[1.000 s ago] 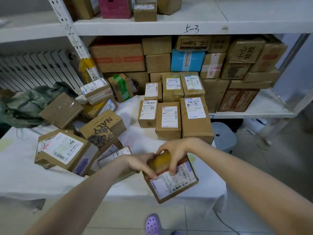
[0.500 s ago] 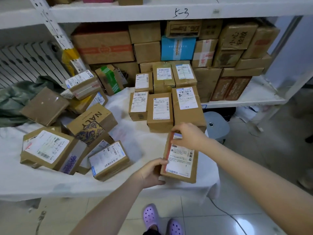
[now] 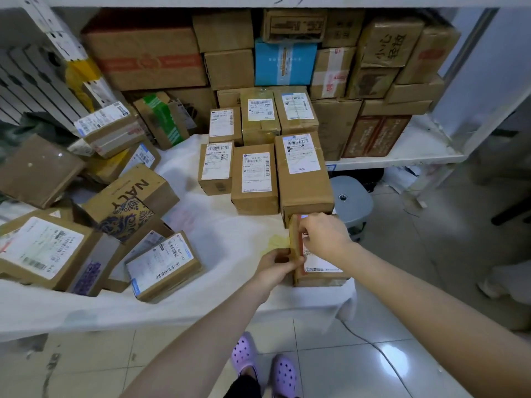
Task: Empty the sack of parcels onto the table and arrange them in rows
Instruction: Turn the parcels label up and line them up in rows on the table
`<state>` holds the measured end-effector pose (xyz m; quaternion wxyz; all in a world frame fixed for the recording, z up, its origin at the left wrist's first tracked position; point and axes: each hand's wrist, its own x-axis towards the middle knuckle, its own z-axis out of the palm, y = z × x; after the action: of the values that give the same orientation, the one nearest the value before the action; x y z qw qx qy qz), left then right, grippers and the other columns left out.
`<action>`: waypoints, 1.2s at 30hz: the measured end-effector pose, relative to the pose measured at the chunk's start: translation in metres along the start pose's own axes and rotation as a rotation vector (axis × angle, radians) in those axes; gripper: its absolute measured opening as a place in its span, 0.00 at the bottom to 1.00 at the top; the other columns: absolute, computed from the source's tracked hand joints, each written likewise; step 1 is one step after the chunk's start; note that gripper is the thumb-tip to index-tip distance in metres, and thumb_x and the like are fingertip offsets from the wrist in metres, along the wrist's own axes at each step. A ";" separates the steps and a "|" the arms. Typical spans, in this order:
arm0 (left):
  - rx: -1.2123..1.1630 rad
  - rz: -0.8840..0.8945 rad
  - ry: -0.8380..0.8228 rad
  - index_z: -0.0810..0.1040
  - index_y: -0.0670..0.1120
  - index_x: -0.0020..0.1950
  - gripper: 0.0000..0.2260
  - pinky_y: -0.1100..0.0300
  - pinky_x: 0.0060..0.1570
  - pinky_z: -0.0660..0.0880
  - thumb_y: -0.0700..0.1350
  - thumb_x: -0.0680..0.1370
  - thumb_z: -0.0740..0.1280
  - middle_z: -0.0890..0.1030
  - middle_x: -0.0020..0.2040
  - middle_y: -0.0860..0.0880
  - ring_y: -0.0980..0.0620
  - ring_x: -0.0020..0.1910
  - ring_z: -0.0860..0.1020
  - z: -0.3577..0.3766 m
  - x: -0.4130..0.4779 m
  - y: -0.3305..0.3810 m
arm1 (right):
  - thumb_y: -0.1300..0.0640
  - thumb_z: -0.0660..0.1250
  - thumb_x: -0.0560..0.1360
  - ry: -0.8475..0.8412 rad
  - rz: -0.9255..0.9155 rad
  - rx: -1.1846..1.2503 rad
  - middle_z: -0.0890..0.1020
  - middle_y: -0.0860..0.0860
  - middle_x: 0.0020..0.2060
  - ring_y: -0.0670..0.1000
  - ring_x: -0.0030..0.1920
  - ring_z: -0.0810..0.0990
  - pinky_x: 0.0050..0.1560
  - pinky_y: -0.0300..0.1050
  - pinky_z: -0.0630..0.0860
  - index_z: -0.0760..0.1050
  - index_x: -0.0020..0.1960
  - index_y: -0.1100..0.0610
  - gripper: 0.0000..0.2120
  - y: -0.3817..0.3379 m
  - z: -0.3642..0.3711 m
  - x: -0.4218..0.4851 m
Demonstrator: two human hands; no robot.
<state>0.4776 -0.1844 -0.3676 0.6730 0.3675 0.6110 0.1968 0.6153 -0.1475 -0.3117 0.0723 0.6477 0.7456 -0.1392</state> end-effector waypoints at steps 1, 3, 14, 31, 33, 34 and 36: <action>0.029 0.010 0.006 0.74 0.46 0.64 0.20 0.71 0.34 0.70 0.48 0.74 0.73 0.79 0.58 0.49 0.60 0.45 0.77 -0.001 0.000 0.001 | 0.66 0.61 0.73 -0.009 0.006 -0.008 0.81 0.49 0.41 0.53 0.38 0.75 0.36 0.43 0.71 0.79 0.43 0.48 0.14 0.000 0.000 0.001; 0.076 0.025 0.016 0.74 0.46 0.64 0.19 0.68 0.37 0.70 0.48 0.75 0.72 0.79 0.57 0.48 0.56 0.48 0.77 -0.005 0.000 0.003 | 0.65 0.63 0.73 -0.038 0.014 -0.029 0.81 0.49 0.40 0.54 0.39 0.77 0.36 0.44 0.71 0.77 0.38 0.49 0.13 -0.001 0.000 0.003; 1.203 0.183 0.627 0.59 0.46 0.74 0.35 0.48 0.64 0.67 0.49 0.71 0.71 0.65 0.69 0.43 0.40 0.70 0.63 -0.140 -0.026 0.025 | 0.58 0.69 0.72 -0.098 0.178 0.001 0.74 0.58 0.58 0.57 0.55 0.78 0.42 0.46 0.73 0.65 0.64 0.63 0.24 -0.032 0.010 0.013; 0.748 0.033 0.405 0.64 0.45 0.68 0.45 0.55 0.57 0.72 0.64 0.60 0.77 0.74 0.63 0.47 0.44 0.65 0.71 -0.133 -0.018 0.041 | 0.51 0.65 0.77 0.002 -0.010 0.400 0.79 0.56 0.59 0.58 0.59 0.78 0.54 0.49 0.76 0.71 0.64 0.59 0.19 -0.058 0.006 0.021; 0.658 0.052 0.392 0.65 0.46 0.67 0.42 0.57 0.52 0.73 0.61 0.61 0.76 0.75 0.60 0.49 0.46 0.61 0.74 -0.122 -0.018 0.046 | 0.42 0.64 0.76 -0.099 0.041 0.721 0.74 0.54 0.66 0.56 0.66 0.73 0.58 0.44 0.70 0.64 0.72 0.58 0.31 -0.072 -0.001 0.022; 0.641 0.069 0.384 0.64 0.46 0.67 0.43 0.57 0.52 0.73 0.62 0.58 0.75 0.76 0.60 0.48 0.46 0.60 0.74 -0.117 -0.019 0.047 | 0.38 0.65 0.75 -0.182 0.090 0.860 0.71 0.53 0.69 0.55 0.68 0.70 0.58 0.43 0.68 0.60 0.74 0.58 0.37 -0.078 -0.003 0.023; 0.619 0.153 0.406 0.65 0.47 0.67 0.48 0.53 0.55 0.75 0.64 0.51 0.70 0.77 0.59 0.47 0.47 0.59 0.75 -0.110 -0.020 0.047 | 0.36 0.70 0.69 -0.272 0.179 1.041 0.70 0.51 0.69 0.54 0.68 0.70 0.58 0.45 0.70 0.57 0.75 0.56 0.44 -0.087 -0.004 0.028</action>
<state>0.3767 -0.1401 -0.3178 0.3785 0.5515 0.7334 0.1215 0.5260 -0.1309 -0.3064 -0.1505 0.6350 0.5039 -0.5659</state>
